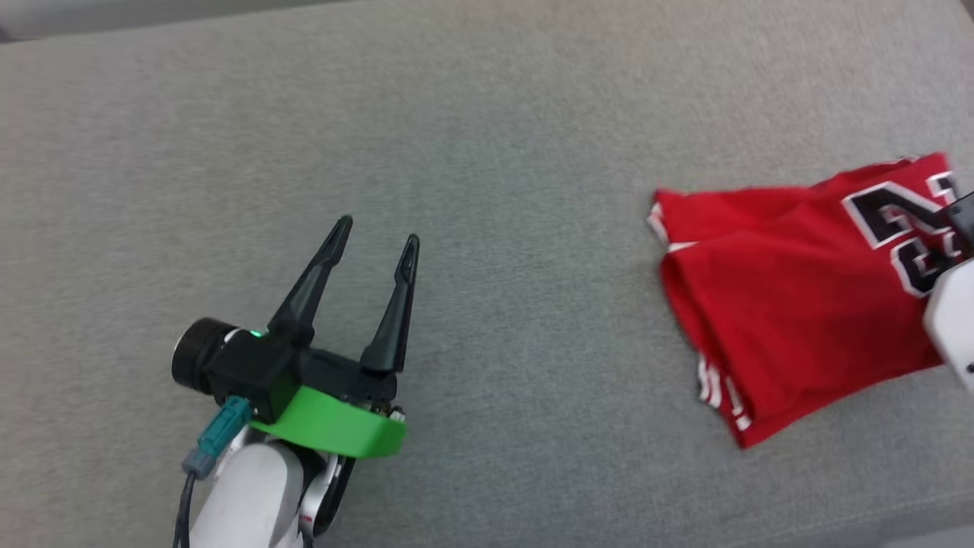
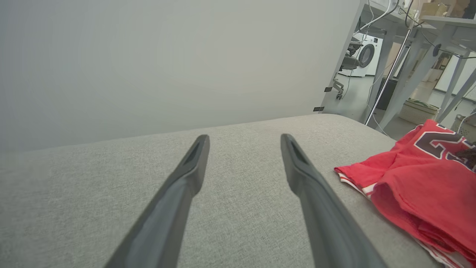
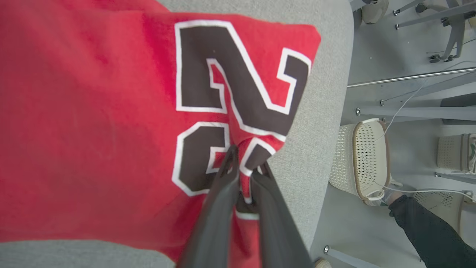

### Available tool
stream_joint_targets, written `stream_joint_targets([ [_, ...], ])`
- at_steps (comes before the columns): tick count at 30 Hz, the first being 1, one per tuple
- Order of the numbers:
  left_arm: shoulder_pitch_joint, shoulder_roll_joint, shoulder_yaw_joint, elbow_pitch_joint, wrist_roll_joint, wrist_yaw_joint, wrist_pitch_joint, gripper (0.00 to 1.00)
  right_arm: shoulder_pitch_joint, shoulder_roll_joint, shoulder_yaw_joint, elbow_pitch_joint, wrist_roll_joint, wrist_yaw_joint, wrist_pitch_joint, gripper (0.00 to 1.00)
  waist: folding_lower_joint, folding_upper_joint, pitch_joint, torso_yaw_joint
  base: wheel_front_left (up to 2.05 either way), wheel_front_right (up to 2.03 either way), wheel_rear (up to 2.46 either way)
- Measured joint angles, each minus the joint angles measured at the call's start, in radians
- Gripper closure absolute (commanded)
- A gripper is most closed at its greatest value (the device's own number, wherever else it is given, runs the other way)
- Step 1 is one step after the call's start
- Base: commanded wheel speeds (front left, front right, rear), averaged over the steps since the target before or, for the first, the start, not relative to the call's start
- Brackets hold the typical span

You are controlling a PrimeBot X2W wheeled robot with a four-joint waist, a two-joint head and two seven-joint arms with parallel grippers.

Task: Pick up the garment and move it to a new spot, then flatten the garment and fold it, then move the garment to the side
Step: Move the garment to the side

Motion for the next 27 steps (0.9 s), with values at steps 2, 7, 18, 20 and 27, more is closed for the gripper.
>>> stream_joint_targets([
  [2, -0.018, 0.01, -0.009, -0.016, 0.007, 0.0, 0.0, 0.0, -0.03, -0.012, -0.017, 0.065, -0.001, 0.0, -0.054, 1.0, 0.0, 0.0, 0.03, -0.027, 0.0, 0.0, 0.0],
  [7, -0.043, 0.033, -0.021, -0.052, 0.022, 0.0, 0.0, 0.0, -0.097, -0.034, -0.051, 0.204, -0.025, 0.0, -0.156, 1.0, 0.0001, 0.0, 0.101, -0.08, 0.0, 0.0, 0.0],
  [18, -0.073, 0.049, -0.041, -0.108, 0.028, 0.0, 0.0, 0.0, -0.217, -0.035, -0.151, 0.477, -0.063, 0.0, -0.345, 1.0, 0.0, 0.0, 0.233, -0.137, 0.0, 0.0, 0.0],
  [20, -0.075, 0.05, -0.042, -0.116, 0.03, 0.0, 0.0, 0.0, -0.236, -0.035, -0.156, 0.509, -0.067, 0.0, -0.367, 1.0, 0.0, 0.0, 0.248, -0.136, 0.0, 0.0, 0.0],
  [27, -0.095, 0.05, -0.045, -0.134, 0.031, 0.0, 0.0, 0.0, -0.307, -0.035, -0.178, 0.614, -0.081, 0.0, -0.428, 1.0, 0.0, 0.0, 0.286, -0.115, 0.0, 0.0, 0.0],
])
